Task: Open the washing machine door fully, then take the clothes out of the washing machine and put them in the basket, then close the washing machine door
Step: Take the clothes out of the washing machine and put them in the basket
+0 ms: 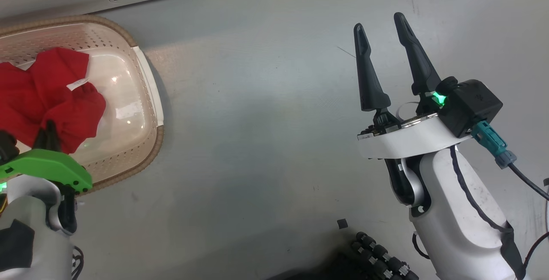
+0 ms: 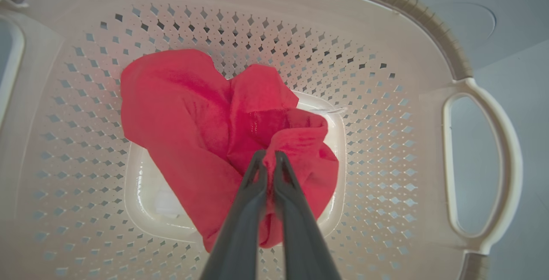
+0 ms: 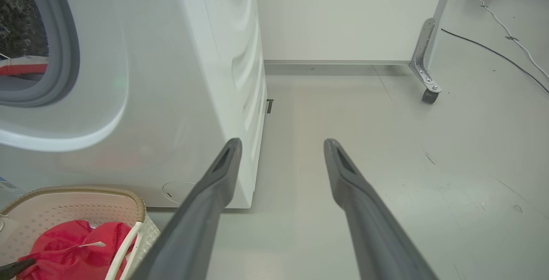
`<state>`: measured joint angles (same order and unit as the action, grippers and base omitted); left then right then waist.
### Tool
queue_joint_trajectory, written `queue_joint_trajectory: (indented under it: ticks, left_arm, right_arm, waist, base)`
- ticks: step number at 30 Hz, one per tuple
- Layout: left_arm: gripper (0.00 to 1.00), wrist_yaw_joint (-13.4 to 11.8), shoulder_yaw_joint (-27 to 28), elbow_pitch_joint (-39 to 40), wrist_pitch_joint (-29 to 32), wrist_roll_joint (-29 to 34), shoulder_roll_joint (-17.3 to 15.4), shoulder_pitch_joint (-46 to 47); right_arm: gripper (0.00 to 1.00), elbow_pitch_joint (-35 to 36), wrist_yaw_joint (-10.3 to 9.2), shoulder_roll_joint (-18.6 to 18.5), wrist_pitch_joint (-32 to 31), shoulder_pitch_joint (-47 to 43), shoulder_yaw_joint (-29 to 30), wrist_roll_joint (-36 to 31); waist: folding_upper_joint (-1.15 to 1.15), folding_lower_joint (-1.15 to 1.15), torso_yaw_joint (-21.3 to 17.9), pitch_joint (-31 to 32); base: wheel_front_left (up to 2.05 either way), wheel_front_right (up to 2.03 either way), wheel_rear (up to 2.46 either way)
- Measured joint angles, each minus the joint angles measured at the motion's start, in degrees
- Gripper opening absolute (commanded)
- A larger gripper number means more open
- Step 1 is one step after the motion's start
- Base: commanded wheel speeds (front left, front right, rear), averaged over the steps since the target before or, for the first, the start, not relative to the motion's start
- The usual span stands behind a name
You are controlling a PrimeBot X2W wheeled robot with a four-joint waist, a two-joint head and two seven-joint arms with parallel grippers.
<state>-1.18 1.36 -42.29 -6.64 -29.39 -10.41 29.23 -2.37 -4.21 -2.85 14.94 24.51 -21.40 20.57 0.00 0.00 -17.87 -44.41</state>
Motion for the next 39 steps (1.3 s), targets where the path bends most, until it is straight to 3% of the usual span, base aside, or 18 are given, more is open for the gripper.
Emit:
queue_joint_trajectory:
  ticks: [2, 3, 4, 5, 6, 7, 21, 39]
  left_arm:
    - [0.0, 0.48, -0.12, -0.98, -0.04, 0.0, 0.0, 0.64]
    - [0.2, 0.48, -0.08, -1.56, -0.05, -0.01, 0.03, 0.97]
    - [0.49, 0.55, -0.14, -2.18, -0.04, -0.01, 0.03, 1.32]
    - [0.49, 0.92, -0.19, -2.76, 0.0, -0.01, 0.03, 1.58]
    - [0.83, 1.01, -0.22, -3.46, -0.01, -0.09, 0.08, 1.8]
    - [1.0, 1.05, -0.38, -4.17, -0.01, -0.23, 0.15, 1.98]
    - [1.0, 4.11, -2.56, -8.87, -4.37, 0.02, 2.63, 2.88]
    - [1.0, 6.6, -6.7, -4.41, -7.77, 3.9, 5.91, 2.46]
  right_arm:
    - [1.0, -0.02, -0.02, 0.0, 0.0, 0.02, -0.05, 0.0]
    - [1.0, -0.05, -0.03, 0.0, 0.0, 0.04, -0.07, 0.0]
    - [1.0, -0.09, -0.03, 0.0, 0.0, 0.1, -0.07, 0.0]
    - [1.0, -0.14, -0.03, 0.0, 0.0, 0.23, -0.08, 0.0]
    - [1.0, -0.22, -0.03, 0.0, 0.0, 0.37, -0.09, 0.0]
    - [1.0, -0.35, -0.03, 0.0, 0.0, 0.59, -0.04, 0.0]
    - [1.0, -2.61, -0.04, -0.02, 0.0, 0.88, 0.92, -0.56]
    - [1.0, -9.65, 0.68, -0.07, 0.0, -3.81, 5.57, -3.61]
  waist:
    - [0.0, 0.0, 0.03, -0.03]
    - [0.0, 0.0, 0.06, -0.03]
    - [0.0, 0.0, 0.1, -0.02]
    - [0.0, 0.0, 0.15, 0.02]
    - [0.0, 0.0, 0.21, 0.09]
    - [0.0, 0.0, 0.28, 0.21]
    - [0.0, 0.0, 2.66, 4.45]
    - [0.0, 0.0, 9.93, 15.53]
  base:
    - [0.0, 0.0, 0.0]
    - [0.0, 0.0, 0.0]
    - [0.0, 0.0, 0.0]
    - [0.0, 0.0, 0.0]
    - [0.0, 0.0, 0.0]
    - [0.0, 0.0, 0.0]
    - [0.0, 0.0, 0.0]
    - [0.0, 0.0, 0.0]
